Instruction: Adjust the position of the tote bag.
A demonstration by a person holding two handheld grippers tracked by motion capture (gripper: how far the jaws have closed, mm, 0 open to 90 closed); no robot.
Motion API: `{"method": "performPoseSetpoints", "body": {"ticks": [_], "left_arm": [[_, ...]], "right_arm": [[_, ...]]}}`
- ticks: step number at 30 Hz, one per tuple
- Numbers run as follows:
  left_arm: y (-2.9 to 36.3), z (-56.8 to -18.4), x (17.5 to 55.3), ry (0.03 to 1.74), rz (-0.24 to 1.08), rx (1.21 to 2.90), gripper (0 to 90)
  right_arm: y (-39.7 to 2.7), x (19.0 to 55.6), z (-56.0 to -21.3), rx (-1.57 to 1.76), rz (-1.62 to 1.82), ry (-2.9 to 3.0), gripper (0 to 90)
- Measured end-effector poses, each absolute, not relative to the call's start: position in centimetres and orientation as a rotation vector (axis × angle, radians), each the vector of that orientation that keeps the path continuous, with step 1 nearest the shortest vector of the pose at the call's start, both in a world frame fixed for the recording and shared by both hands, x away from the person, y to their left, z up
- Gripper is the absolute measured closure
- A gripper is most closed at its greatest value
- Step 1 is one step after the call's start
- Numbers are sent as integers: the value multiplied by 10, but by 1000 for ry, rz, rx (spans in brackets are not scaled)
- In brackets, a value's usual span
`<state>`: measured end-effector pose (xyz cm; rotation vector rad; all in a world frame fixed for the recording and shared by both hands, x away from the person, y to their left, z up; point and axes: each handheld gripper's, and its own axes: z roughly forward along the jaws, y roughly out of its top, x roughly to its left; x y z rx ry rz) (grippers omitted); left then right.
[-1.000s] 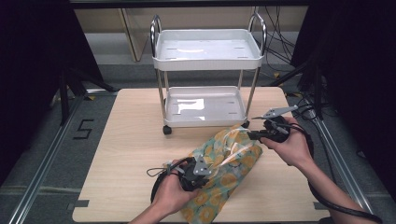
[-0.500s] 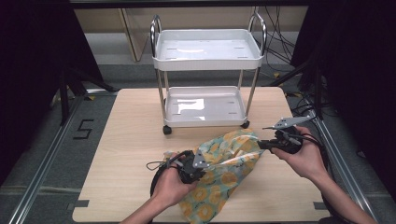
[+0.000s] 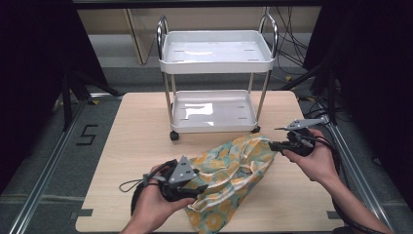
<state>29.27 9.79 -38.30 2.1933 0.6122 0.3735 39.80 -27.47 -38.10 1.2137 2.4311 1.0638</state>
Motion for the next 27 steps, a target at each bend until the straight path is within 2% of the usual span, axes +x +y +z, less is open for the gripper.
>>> {"method": "performPoseSetpoints", "body": {"ticks": [3,5,9,13,16,20,23,24,25,26,27], "left_arm": [[113,-383,288,660,367,2164,426],[128,-387,284,690,372,2170,365],[156,-407,288,799,370,2208,338],[176,-425,295,888,289,2220,309],[181,-443,302,959,210,2196,319],[173,-451,311,959,111,2173,328],[167,-455,317,952,88,2173,352],[165,-457,320,964,61,2166,393],[161,-460,323,994,38,2145,393],[161,-462,325,971,36,2183,487],[157,-464,326,987,35,2166,487]], "right_arm": [[-273,400,-384,1212,1093,2402,900],[-273,401,-384,1221,1099,2396,900],[-273,401,-384,1239,1108,2395,900],[-276,401,-383,1237,1090,2406,900],[-276,403,-384,1248,1105,2386,900],[-276,403,-384,1254,1110,2388,900],[-276,402,-384,1253,1105,2387,900],[-278,403,-384,1241,1075,2417,900],[-278,403,-384,1241,1075,2417,900],[-279,403,-386,1220,1087,2410,900],[-279,403,-386,1220,1087,2410,900]]}}
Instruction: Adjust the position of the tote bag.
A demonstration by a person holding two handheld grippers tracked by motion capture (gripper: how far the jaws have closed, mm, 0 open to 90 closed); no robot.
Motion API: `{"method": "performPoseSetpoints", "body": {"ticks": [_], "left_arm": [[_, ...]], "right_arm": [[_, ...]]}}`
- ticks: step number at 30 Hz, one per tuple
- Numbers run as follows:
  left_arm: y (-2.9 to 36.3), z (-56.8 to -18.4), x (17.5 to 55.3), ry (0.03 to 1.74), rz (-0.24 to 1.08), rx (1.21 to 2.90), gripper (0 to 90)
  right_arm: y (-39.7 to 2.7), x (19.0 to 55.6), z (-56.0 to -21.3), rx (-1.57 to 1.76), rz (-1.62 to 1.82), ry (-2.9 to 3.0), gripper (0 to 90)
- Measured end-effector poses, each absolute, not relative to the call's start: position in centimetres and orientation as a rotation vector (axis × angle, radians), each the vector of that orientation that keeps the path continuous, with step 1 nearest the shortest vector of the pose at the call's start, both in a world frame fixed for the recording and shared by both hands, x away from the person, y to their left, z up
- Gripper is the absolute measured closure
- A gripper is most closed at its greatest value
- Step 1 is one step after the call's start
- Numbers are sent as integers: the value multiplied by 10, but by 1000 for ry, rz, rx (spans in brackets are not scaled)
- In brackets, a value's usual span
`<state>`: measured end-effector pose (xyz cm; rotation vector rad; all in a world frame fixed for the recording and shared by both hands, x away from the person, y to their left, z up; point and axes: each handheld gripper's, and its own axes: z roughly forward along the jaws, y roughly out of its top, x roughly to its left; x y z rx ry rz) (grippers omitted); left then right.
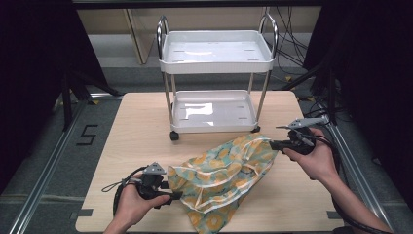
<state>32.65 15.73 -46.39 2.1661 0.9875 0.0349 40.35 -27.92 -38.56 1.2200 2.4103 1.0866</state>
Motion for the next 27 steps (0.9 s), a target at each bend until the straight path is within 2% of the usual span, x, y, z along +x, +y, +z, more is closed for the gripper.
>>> {"method": "performPoseSetpoints", "body": {"ticks": [1,2,5,6,7,8,13,19,27], "left_arm": [[153,-465,328,993,20,2141,596],[153,-465,328,993,20,2141,646],[151,-466,330,999,12,2164,766],[151,-468,331,1007,0,2172,766],[151,-470,330,1036,-11,2163,823],[151,-470,330,1036,-11,2163,843],[152,-465,332,1059,58,2169,878],[158,-444,349,1060,222,2216,886],[156,-426,364,1064,282,2194,887]], "right_arm": [[-280,403,-386,1238,1086,2409,900],[-280,403,-386,1238,1086,2409,900],[-283,404,-386,1247,1090,2399,900],[-283,404,-386,1247,1090,2399,900],[-285,404,-386,1253,1085,2398,900],[-285,404,-386,1253,1085,2398,900],[-285,401,-391,1267,1092,2397,900],[-287,390,-395,1224,1052,2460,900],[-290,370,-396,1168,996,2521,900]]}}
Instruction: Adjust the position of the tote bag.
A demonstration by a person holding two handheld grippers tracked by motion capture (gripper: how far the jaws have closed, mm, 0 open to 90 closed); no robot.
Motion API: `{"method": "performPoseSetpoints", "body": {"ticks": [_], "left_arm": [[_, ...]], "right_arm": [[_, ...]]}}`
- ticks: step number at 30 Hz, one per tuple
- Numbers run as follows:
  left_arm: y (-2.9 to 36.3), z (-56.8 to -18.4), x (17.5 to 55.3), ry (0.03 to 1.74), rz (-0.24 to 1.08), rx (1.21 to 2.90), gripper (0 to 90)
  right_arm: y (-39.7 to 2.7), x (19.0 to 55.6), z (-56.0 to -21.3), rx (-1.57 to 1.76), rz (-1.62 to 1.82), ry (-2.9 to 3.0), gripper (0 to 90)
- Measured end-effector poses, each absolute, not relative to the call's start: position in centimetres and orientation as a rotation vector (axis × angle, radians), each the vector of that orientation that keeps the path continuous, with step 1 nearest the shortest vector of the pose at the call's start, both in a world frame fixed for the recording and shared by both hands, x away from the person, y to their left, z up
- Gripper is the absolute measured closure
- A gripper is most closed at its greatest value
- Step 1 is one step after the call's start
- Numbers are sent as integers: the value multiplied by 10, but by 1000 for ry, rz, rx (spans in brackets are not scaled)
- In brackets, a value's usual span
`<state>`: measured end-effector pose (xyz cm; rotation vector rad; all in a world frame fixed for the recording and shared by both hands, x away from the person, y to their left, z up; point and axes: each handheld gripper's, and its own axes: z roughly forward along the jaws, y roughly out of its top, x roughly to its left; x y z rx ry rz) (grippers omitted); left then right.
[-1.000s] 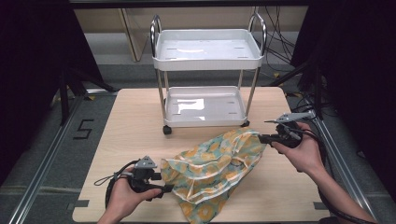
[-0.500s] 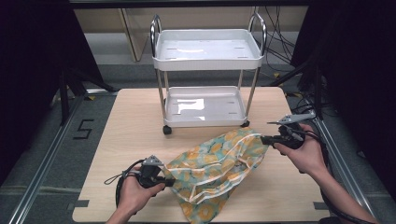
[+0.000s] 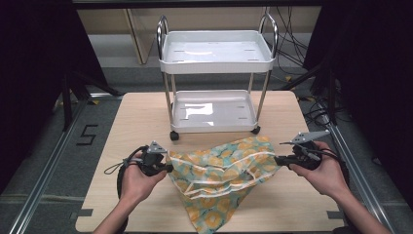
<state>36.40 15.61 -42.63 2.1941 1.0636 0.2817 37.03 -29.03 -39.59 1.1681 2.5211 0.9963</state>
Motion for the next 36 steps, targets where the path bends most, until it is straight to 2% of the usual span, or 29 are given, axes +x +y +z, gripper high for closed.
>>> {"method": "performPoseSetpoints", "body": {"ticks": [5,10,15,18,19,21,24,30,32,36], "left_arm": [[149,-419,352,1029,229,2168,885],[136,-414,326,901,165,2186,881],[126,-423,317,892,131,2199,878],[117,-431,315,864,116,2226,876],[117,-431,315,864,116,2226,876],[115,-433,315,835,112,2243,876],[114,-437,314,834,108,2246,875],[115,-437,310,854,104,2233,875],[115,-435,310,822,115,2249,874],[115,-436,308,831,116,2242,872]], "right_arm": [[-299,364,-401,1134,957,2553,900],[-313,355,-411,1249,900,2568,900],[-316,354,-420,1291,858,2585,882],[-316,356,-417,1260,848,2611,776],[-316,356,-417,1260,848,2611,776],[-317,356,-413,1235,904,2586,715],[-323,361,-396,1232,977,2512,603],[-328,390,-387,1293,1046,2429,549],[-323,414,-398,1323,1025,2418,533],[-310,434,-416,1384,1015,2453,517]]}}
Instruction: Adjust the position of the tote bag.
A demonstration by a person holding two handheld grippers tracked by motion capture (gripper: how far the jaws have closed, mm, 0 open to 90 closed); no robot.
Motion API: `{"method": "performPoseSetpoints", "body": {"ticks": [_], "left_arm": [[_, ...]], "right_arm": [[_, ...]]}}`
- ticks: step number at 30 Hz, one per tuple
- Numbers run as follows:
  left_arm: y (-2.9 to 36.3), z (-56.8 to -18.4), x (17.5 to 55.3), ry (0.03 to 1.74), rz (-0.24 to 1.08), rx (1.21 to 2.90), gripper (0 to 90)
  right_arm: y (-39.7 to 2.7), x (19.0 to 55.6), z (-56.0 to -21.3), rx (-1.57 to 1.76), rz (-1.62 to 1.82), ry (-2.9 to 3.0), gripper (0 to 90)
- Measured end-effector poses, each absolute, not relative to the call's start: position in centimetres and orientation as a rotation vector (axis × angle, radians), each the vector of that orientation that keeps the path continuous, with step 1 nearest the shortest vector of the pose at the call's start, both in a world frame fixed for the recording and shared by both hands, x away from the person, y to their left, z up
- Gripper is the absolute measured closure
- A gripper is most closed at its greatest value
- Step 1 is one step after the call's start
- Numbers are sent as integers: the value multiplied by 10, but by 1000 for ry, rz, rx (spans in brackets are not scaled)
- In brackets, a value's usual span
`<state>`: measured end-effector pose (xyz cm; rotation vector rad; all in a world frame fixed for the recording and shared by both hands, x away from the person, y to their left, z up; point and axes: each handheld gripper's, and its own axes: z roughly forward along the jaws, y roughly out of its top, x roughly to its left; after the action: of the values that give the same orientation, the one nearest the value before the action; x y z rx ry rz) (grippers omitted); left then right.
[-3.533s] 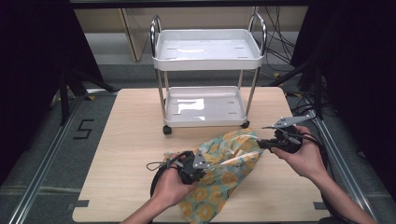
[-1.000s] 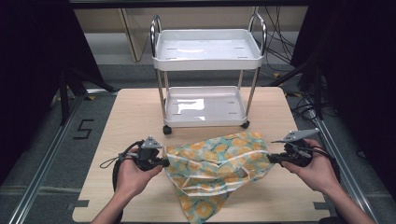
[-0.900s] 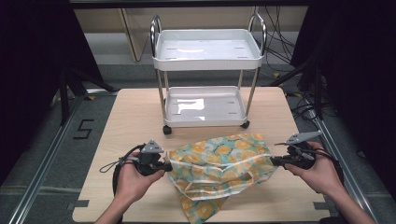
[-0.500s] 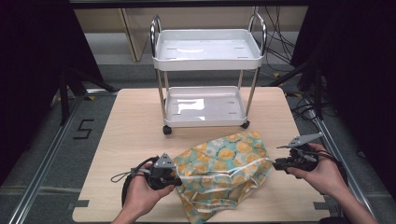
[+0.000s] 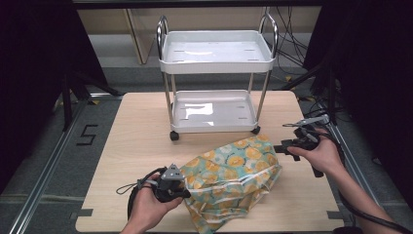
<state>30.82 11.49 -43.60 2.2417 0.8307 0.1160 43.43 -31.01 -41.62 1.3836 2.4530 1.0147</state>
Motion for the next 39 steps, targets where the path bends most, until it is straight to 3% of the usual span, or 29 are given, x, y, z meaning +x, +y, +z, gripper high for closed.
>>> {"method": "performPoseSetpoints", "body": {"ticks": [14,32,33,36,37,38,39], "left_arm": [[121,-447,316,867,120,2267,863],[116,-460,319,872,95,2304,848],[116,-460,319,877,96,2293,848],[115,-462,320,895,84,2286,846],[115,-462,320,895,84,2286,846],[116,-463,322,890,95,2296,846],[116,-463,322,890,95,2296,845]], "right_arm": [[-294,450,-447,1524,1130,2501,370],[-288,452,-475,1610,1064,2549,335],[-287,452,-476,1601,1060,2554,345],[-284,450,-479,1508,1025,2599,522],[-284,450,-479,1508,1025,2599,522],[-283,449,-479,1480,1006,2609,643],[-283,449,-479,1480,1006,2609,643]]}}
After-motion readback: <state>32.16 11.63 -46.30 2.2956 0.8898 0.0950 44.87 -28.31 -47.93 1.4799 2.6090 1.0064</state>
